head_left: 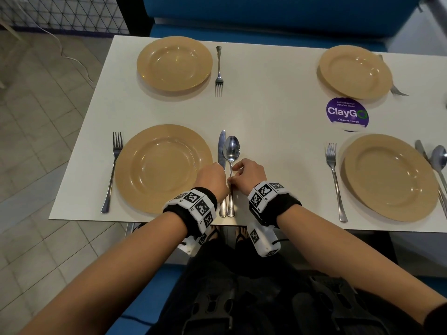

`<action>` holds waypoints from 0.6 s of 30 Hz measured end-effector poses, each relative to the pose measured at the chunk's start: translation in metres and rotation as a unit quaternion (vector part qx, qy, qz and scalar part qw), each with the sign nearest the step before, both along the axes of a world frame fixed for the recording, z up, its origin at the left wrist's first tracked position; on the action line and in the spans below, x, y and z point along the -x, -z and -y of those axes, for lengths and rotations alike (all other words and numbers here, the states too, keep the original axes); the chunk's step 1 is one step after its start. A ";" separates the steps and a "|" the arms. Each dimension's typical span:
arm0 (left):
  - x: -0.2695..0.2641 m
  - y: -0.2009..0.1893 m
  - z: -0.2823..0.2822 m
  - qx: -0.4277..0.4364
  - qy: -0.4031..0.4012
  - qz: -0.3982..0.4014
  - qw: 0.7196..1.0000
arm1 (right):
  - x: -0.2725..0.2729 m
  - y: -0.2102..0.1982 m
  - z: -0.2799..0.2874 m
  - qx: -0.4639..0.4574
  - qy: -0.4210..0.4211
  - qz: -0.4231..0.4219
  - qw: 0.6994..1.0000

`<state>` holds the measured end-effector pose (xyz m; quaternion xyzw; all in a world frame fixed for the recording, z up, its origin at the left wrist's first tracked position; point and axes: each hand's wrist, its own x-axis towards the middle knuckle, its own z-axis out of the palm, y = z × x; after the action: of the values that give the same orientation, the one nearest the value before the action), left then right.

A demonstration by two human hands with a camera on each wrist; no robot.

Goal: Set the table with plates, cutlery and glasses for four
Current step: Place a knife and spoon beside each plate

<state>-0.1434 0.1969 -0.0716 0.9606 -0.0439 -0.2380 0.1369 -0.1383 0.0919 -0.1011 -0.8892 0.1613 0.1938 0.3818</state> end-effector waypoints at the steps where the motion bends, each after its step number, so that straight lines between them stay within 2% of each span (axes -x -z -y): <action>1: 0.000 0.000 0.000 0.001 0.000 0.000 1.000 | 0.000 0.000 0.000 0.000 -0.001 0.000 1.000; 14: -0.007 0.000 -0.002 0.015 -0.014 -0.014 1.000 | -0.009 0.000 0.005 -0.014 -0.004 -0.009 1.000; 18: -0.023 -0.009 0.001 0.065 -0.007 0.008 0.998 | -0.025 -0.013 0.017 -0.041 0.022 0.010 0.999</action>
<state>-0.1202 0.1958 -0.0623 0.9519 -0.0539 -0.2259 0.1999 -0.1134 0.0744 -0.0877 -0.8708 0.1689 0.1830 0.4239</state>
